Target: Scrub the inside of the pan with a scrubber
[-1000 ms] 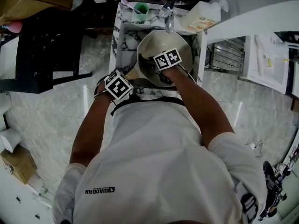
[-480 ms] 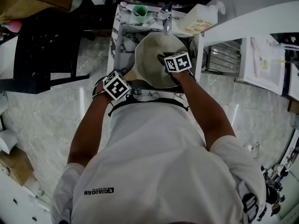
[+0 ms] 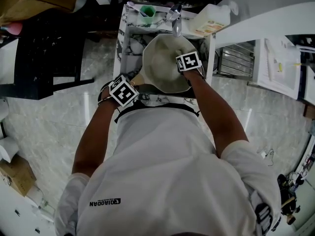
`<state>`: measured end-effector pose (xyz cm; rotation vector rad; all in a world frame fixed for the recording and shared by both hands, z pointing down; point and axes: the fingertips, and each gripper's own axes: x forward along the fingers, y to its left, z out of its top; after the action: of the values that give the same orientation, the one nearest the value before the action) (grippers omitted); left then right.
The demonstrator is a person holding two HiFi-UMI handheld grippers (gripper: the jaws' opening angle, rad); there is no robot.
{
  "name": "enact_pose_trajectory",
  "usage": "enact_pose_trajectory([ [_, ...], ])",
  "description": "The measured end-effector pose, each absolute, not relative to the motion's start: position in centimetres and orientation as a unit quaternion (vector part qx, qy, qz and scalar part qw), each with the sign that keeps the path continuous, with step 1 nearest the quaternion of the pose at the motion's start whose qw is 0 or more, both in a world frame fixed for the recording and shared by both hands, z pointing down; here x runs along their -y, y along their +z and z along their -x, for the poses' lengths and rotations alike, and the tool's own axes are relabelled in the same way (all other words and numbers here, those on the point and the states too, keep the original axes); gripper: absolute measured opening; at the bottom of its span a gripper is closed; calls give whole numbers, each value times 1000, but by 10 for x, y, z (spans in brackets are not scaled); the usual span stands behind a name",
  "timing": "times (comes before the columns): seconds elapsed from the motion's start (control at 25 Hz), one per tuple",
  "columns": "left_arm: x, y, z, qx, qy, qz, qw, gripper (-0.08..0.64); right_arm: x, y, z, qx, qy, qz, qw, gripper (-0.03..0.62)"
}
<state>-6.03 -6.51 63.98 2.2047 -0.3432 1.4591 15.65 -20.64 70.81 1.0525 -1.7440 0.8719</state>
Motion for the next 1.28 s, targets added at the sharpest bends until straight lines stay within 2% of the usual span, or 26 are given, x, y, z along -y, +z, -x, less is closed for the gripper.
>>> enact_pose_trajectory([
  [0.24,65,640,60,126,533,-803,236,176,203,721,-147,707,330,-399,481,87],
  [0.6,65,639,60,126,531,-805,235,176,173,739,-145,671,364,-364,534,89],
  [1.04,66,640,60,125,532,-804,234,176,137,742,-130,662,439,-293,532,89],
  [1.28,65,639,61,124,532,-804,235,176,125,738,-108,664,499,-266,489,89],
])
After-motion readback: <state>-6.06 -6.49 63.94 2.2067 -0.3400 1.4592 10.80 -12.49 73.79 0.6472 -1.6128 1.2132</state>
